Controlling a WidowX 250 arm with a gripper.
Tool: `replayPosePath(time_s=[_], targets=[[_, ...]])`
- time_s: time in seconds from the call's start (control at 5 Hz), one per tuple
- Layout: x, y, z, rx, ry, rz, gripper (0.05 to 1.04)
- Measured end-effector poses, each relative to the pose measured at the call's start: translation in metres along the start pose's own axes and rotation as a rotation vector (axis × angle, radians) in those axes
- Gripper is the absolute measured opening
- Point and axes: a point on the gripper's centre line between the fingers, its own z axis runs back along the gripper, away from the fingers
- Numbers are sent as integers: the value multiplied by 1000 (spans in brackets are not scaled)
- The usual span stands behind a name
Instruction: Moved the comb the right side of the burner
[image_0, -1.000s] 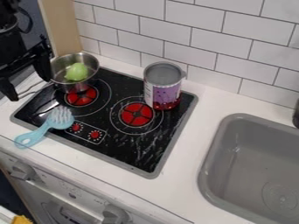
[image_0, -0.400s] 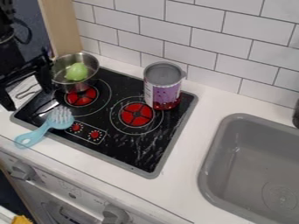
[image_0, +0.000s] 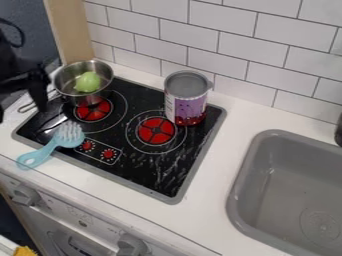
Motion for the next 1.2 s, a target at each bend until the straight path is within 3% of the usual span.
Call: replayPosePath(time_s=[0.4, 0.6, 0.8, 1.0, 1.2], targets=[[-22, -13, -13, 115, -106, -508, 1001], [-28, -18, -22, 146, -147, -661, 1001], [-29, -23, -40, 135, -112, -738, 1001], [-22, -23, -51, 166, -85, -748, 1001], [-16, -26, -57, 147, -63, -760, 1001]])
